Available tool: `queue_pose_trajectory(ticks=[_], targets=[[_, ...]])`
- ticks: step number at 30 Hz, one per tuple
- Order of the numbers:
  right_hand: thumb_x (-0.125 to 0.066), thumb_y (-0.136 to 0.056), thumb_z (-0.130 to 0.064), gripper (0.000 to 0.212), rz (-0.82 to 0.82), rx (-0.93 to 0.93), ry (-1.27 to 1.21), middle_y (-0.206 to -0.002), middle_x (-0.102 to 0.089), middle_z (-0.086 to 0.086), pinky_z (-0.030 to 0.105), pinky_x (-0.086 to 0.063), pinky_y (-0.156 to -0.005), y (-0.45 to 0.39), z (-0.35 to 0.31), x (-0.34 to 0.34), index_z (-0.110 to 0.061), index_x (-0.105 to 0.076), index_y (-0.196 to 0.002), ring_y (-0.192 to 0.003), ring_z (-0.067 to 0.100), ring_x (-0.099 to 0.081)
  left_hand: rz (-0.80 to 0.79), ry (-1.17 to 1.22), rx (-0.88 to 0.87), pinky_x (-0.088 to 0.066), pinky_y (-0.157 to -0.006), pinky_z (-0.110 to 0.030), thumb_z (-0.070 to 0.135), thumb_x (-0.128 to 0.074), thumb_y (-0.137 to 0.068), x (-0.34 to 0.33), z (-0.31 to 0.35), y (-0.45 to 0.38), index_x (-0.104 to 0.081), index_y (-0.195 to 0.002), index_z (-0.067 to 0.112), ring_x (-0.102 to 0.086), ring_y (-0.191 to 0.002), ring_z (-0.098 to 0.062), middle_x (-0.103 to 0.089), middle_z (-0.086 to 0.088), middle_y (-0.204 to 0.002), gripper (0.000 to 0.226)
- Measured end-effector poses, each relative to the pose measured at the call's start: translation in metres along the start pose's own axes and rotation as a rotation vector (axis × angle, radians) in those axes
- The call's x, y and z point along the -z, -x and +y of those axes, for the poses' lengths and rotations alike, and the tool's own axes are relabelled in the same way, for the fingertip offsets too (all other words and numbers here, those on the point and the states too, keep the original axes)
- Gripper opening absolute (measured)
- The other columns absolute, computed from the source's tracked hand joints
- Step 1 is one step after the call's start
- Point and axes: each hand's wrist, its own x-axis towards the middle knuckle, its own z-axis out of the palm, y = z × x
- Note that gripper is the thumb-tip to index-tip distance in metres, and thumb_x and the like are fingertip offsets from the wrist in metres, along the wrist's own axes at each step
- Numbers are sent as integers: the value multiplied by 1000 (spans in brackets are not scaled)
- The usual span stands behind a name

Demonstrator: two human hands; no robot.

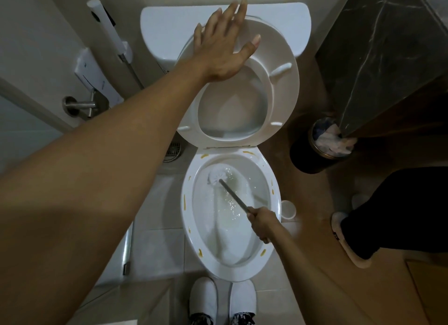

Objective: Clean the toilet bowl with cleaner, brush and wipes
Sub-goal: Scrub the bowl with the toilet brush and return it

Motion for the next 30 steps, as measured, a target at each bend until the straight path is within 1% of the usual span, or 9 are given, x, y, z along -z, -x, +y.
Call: queue_pose_trajectory(ticks=[7,11,14,18,20,23,26,28,30], targets=[[-42,-101,-31,37,-180,86,109,-65,-44,-2,20,-33,-38,30,18,15,-34,-49,-138,-46,12,-37,3,24,1,6,-114,-53,59,-19,-97,-1,-1,1,7,-152,24,8,-147,-25,8,-1,-160,70],[-42,-101,-34,36,-69,128,142,-74,-51,0,21,-37,-38,14,3,18,-35,-51,-135,-49,15,-44,1,20,4,5,-114,-52,59,-19,-96,-1,-1,0,7,-152,25,8,-147,-25,8,-1,-160,70],[-42,-100,-35,36,82,88,29,-77,-57,1,21,-40,-37,3,3,22,-34,-54,-134,-48,16,-49,-4,29,3,5,-114,-52,59,-19,-96,0,-1,1,7,-152,25,8,-147,-25,8,0,-160,70],[-41,-101,-29,38,171,-4,-68,-84,-56,0,30,-51,-57,15,24,29,-21,-52,-137,-65,18,-56,-8,30,1,6,-114,-52,59,-19,-97,1,-1,1,7,-152,25,9,-147,-25,8,-1,-160,69],[-41,-101,-29,38,202,-9,-70,-94,-58,3,29,-53,-57,18,28,24,-18,-52,-137,-69,19,-58,-6,33,5,6,-114,-52,59,-19,-97,0,-1,1,7,-152,25,9,-147,-24,8,0,-160,69],[-40,-100,-29,37,188,55,-100,-90,-59,7,24,-42,-41,11,10,8,-26,-53,-135,-60,18,-54,-4,22,0,6,-114,-52,59,-19,-97,0,0,1,7,-152,24,8,-147,-25,8,-2,-160,70],[-42,-100,-32,34,73,126,-31,-89,-59,8,20,-36,-36,6,-4,-6,-27,-57,-130,-56,17,-47,0,17,2,5,-114,-52,59,-19,-97,-1,-1,0,6,-152,25,8,-147,-25,7,-2,-160,70],[-42,-100,-34,34,63,123,2,-92,-59,6,20,-36,-36,8,-4,-4,-28,-56,-130,-57,17,-47,-7,24,4,6,-114,-52,59,-19,-97,0,-1,0,7,-152,25,8,-147,-25,8,-1,-160,70],[-41,-100,-32,37,130,103,22,-100,-61,10,29,-50,-50,11,2,10,-28,-55,-134,-72,25,-58,-11,28,4,6,-114,-52,59,-18,-97,0,-1,0,7,-152,25,8,-147,-24,8,-1,-160,69]])
